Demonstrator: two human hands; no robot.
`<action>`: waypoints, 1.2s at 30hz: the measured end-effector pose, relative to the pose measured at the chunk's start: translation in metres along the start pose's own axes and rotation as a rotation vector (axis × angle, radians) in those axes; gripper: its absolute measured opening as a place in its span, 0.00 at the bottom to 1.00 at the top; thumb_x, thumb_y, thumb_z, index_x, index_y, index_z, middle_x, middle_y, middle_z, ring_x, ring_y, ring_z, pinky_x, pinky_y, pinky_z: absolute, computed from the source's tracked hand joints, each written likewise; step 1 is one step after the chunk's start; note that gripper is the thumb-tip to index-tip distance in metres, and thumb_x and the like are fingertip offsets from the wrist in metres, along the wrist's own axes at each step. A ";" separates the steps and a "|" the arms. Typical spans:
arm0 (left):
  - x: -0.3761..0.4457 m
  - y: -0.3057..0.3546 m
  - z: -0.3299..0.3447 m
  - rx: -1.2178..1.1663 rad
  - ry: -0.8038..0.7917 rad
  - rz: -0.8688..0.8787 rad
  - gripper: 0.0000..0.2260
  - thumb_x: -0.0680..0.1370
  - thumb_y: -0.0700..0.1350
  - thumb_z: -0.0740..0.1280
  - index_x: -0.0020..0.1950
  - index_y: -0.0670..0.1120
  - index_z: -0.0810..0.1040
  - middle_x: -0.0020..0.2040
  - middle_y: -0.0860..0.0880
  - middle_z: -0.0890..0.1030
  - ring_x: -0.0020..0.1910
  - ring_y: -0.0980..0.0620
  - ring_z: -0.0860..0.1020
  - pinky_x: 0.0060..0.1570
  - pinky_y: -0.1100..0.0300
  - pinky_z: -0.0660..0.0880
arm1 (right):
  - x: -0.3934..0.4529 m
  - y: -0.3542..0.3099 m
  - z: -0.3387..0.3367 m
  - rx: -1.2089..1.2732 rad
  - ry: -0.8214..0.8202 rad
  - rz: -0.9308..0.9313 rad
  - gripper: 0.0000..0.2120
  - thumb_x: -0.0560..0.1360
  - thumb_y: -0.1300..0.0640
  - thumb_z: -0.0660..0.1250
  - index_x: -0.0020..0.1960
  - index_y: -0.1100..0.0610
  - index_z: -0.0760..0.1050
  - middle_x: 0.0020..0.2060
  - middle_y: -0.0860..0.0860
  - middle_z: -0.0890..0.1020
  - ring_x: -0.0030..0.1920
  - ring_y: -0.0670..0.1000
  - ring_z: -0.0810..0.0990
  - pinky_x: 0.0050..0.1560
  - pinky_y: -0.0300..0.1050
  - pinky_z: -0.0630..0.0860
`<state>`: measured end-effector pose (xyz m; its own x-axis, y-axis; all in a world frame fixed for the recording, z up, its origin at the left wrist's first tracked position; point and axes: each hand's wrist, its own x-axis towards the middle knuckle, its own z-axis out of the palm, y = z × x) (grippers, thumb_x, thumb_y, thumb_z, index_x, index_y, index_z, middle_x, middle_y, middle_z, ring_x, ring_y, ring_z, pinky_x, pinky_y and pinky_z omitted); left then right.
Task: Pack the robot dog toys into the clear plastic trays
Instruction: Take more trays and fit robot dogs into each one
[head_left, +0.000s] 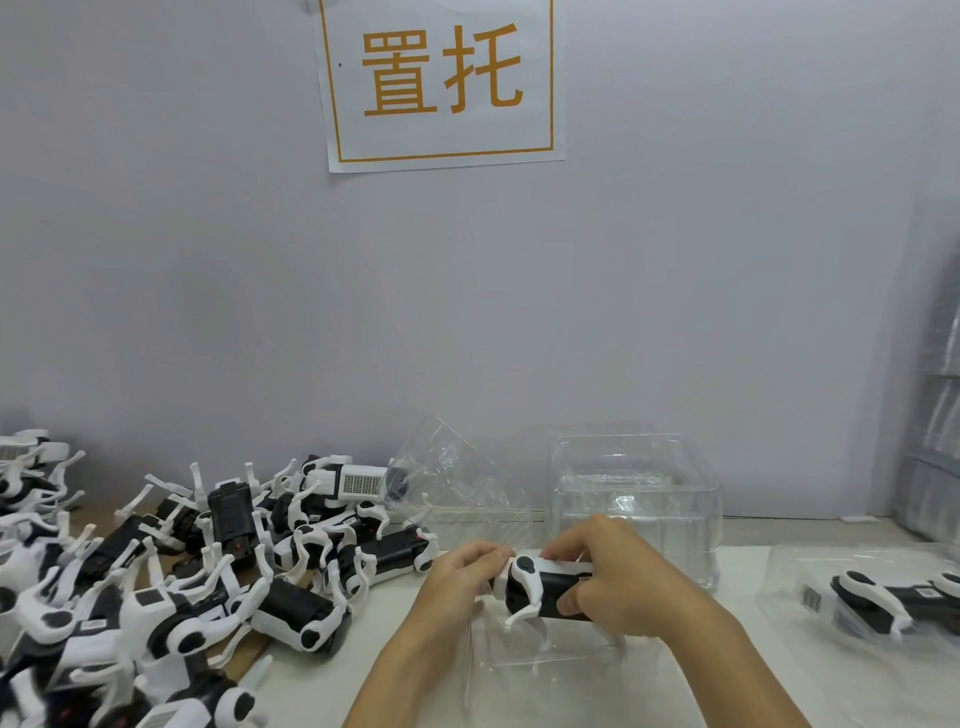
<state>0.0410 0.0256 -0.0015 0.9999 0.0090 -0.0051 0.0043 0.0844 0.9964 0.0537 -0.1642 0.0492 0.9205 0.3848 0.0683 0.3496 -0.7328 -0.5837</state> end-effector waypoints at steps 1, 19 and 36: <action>0.000 -0.001 0.000 -0.010 0.003 -0.004 0.09 0.75 0.46 0.71 0.50 0.41 0.84 0.46 0.43 0.83 0.48 0.45 0.79 0.55 0.47 0.72 | 0.000 0.000 0.000 0.009 -0.007 0.002 0.13 0.70 0.61 0.73 0.51 0.47 0.84 0.45 0.40 0.78 0.44 0.46 0.80 0.45 0.42 0.80; -0.009 0.004 0.000 0.211 -0.003 0.069 0.08 0.78 0.48 0.69 0.54 0.46 0.82 0.49 0.47 0.86 0.50 0.49 0.82 0.48 0.60 0.72 | -0.019 0.024 -0.044 0.635 0.328 -0.088 0.23 0.73 0.70 0.70 0.48 0.41 0.85 0.44 0.49 0.87 0.47 0.50 0.85 0.45 0.48 0.81; -0.020 0.052 0.015 1.078 -0.243 -0.061 0.24 0.78 0.41 0.60 0.71 0.62 0.64 0.55 0.49 0.78 0.45 0.51 0.83 0.40 0.61 0.77 | -0.014 0.014 -0.036 0.647 0.325 -0.086 0.19 0.72 0.68 0.72 0.50 0.45 0.85 0.45 0.41 0.86 0.51 0.44 0.82 0.37 0.40 0.82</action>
<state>0.0210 0.0145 0.0520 0.9724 -0.1719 -0.1576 -0.0590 -0.8351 0.5469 0.0520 -0.2000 0.0691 0.9348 0.1666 0.3137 0.3426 -0.1899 -0.9201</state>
